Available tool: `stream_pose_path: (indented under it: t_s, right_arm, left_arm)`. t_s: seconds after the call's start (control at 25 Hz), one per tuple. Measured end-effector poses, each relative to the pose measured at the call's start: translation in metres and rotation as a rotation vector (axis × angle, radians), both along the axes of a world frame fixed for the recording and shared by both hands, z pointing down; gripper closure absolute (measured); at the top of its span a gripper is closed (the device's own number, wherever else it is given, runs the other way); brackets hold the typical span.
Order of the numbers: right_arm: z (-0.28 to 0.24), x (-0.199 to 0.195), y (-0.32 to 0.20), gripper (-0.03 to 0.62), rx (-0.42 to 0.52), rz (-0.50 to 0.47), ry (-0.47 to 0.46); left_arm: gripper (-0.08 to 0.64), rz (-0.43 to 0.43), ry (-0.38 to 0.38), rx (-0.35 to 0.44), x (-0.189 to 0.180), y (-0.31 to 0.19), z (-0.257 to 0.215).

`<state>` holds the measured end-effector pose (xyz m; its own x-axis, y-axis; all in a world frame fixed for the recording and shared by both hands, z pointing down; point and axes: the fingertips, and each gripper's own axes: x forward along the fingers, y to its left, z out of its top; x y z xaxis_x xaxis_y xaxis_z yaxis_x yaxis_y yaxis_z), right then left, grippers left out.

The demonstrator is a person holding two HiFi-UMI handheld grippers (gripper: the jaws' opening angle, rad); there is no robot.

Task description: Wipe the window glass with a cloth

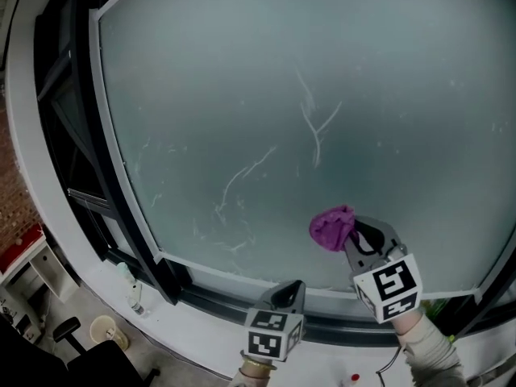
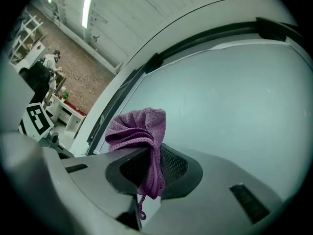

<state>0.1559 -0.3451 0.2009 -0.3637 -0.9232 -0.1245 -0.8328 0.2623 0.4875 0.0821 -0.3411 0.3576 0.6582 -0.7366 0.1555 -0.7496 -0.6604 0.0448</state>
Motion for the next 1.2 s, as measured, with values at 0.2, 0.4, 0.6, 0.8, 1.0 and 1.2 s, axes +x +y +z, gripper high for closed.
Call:
stream_pose_path:
  t_s: [0.2, 0.4, 0.6, 0.8, 1.0, 1.2]
  right_arm:
    - [-0.056, -0.013, -0.042, 0.543, 0.100, 0.030, 0.121]
    - [-0.103, -0.027, -0.079, 0.543, 0.201, 0.092, 0.255]
    - [-0.150, -0.033, -0.099, 0.543, 0.308, 0.186, 0.396]
    - [-0.194, -0.036, -0.108, 0.543, 0.407, 0.280, 0.497]
    - [-0.231, -0.045, -0.116, 0.543, 0.486, 0.368, 0.606]
    - [-0.245, -0.042, -0.123, 0.543, 0.525, 0.471, 0.685]
  left_arm:
    - [0.555, 0.019, -0.012, 0.013, -0.002, -0.029, -0.006]
    - [0.555, 0.035, -0.022, 0.030, -0.004, -0.056, -0.008]
    - [0.555, 0.042, -0.012, 0.041, -0.008, -0.072, -0.012]
    - [0.555, 0.052, -0.008, 0.051, -0.010, -0.083, -0.016]
    - [0.555, 0.060, -0.015, 0.050, -0.014, -0.090, -0.017]
    - [0.555, 0.059, -0.014, 0.055, -0.016, -0.090, -0.013]
